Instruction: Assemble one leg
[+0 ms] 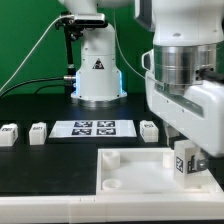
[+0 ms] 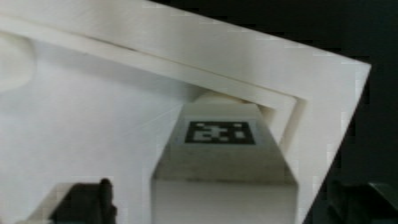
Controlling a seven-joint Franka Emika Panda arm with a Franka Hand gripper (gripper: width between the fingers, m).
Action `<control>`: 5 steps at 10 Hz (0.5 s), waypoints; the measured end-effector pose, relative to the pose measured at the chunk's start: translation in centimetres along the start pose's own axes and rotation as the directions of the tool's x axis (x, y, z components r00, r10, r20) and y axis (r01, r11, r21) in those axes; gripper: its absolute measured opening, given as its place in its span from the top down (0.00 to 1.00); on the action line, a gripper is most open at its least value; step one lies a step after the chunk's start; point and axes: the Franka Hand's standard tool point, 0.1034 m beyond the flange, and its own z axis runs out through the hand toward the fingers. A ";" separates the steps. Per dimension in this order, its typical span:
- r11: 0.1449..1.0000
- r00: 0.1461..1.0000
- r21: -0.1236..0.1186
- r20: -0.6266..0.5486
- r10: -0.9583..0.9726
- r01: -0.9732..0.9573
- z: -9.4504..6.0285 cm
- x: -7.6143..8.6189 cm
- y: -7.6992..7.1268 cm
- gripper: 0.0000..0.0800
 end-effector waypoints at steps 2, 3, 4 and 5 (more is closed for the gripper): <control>0.964 0.964 -0.011 0.004 -0.267 0.267 -0.1 -0.1 0.1 0.19; 0.919 0.919 -0.014 0.006 -0.395 0.395 -0.1 0.0 0.1 0.19; 0.876 0.876 -0.013 0.006 -0.482 0.482 -0.1 0.2 0.1 0.19; 0.789 0.789 -0.015 0.008 -0.615 0.615 -0.1 0.4 0.1 0.19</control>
Offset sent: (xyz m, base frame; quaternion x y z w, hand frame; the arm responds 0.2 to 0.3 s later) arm 0.0056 0.0042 0.0013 0.0171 -0.0174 -0.2502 0.9679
